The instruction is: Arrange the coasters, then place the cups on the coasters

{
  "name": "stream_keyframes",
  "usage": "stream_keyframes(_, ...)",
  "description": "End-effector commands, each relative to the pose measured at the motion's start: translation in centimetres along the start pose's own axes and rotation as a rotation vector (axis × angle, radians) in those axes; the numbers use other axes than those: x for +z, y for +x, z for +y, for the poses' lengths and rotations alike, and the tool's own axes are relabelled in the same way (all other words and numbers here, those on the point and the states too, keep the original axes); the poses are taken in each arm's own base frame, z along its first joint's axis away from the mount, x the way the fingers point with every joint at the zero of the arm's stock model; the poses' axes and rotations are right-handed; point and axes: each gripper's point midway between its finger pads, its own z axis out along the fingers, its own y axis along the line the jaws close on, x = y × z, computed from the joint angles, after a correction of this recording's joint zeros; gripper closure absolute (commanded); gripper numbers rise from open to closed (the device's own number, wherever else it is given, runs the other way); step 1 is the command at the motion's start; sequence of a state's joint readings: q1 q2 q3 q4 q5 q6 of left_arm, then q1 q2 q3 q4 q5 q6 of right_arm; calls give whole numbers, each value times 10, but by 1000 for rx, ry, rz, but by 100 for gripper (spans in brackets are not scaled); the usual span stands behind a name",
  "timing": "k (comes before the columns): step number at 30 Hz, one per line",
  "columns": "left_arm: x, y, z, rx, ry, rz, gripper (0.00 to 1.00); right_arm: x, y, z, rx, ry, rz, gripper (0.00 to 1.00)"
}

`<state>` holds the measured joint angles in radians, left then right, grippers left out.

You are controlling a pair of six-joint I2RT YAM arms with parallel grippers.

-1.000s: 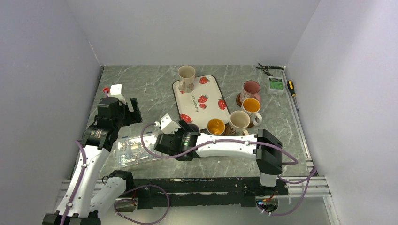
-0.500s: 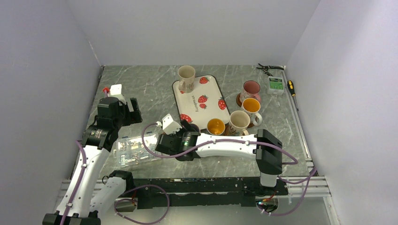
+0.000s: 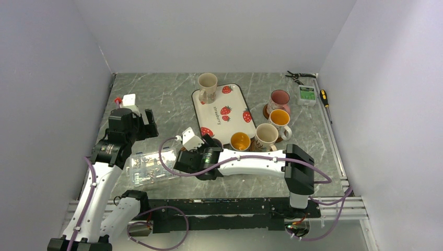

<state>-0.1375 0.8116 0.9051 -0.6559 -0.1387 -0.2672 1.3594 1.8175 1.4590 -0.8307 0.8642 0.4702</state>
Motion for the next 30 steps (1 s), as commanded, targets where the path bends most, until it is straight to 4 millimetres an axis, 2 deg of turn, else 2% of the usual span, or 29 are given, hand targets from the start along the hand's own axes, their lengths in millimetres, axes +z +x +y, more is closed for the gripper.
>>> stream_keyframes(1, -5, -13, -3, -13, 10, -41, 6, -11, 0, -18, 9, 29, -8, 28)
stream_keyframes(14, -4, -12, -3, -13, 10, -39, 6, -14, 1, -24, 16, 41, -9, 28)
stream_keyframes(19, -5, -13, -3, -13, 9, -40, 6, -17, -5, -23, 36, 18, -29, 28)
stream_keyframes(24, -6, -14, -3, -16, 8, -48, 6, -35, -33, -24, 106, -96, -134, 23)
stream_keyframes(27, -7, -15, -2, -17, 8, -58, 6, -54, -60, -39, 165, -174, -241, 18)
stream_keyframes(30, -9, -16, -2, -18, 6, -62, 6, -57, -82, -60, 226, -260, -321, 15)
